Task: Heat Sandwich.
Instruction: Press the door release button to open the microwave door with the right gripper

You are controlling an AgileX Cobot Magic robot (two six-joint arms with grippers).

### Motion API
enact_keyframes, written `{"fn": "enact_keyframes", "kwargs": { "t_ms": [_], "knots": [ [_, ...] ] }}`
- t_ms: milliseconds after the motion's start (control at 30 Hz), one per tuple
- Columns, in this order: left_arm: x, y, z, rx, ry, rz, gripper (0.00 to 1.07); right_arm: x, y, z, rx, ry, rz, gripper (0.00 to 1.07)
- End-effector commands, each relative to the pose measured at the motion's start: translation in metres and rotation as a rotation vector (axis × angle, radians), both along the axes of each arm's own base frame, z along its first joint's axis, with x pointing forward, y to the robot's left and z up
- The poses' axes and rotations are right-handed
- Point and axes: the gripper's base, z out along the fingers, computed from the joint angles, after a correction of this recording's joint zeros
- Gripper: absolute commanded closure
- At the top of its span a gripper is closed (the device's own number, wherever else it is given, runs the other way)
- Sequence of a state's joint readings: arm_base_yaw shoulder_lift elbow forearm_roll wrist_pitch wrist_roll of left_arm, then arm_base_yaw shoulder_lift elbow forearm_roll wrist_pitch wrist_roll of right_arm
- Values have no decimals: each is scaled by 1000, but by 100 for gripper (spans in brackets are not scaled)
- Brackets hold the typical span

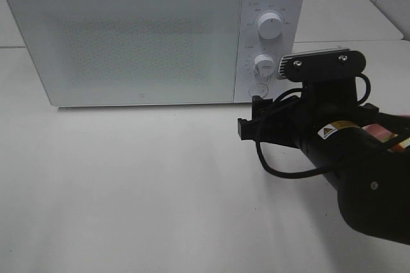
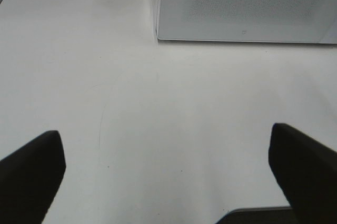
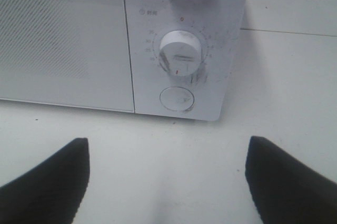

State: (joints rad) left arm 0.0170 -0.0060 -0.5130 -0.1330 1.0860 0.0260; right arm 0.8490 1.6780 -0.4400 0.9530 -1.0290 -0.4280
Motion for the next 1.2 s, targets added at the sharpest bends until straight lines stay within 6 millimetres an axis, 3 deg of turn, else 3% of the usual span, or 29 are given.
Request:
{"fn": "enact_keyframes", "kwargs": {
  "t_ms": [33, 367, 567, 800, 900, 1100, 1200],
  "knots": [
    [-3, 0, 1, -4, -37, 0, 9, -2, 6, -1, -9, -13, 1, 31],
    [-3, 0, 1, -4, -37, 0, 9, -2, 6, -1, 70, -11, -29, 31],
    [-3, 0, 1, -4, -37, 0, 9, -2, 6, -1, 359, 10, -137, 31],
    [-3, 0, 1, -4, -37, 0, 9, -2, 6, -1, 849, 47, -321, 35],
    [-3, 0, 1, -4, -37, 0, 9, -2, 6, -1, 955, 55, -360, 37],
    [-3, 0, 1, -4, -37, 0, 9, -2, 6, -2, 1289, 92, -490, 49],
    [-3, 0, 1, -4, -37, 0, 9, -2, 6, -2, 1352, 97, -513, 56]
  ]
}}
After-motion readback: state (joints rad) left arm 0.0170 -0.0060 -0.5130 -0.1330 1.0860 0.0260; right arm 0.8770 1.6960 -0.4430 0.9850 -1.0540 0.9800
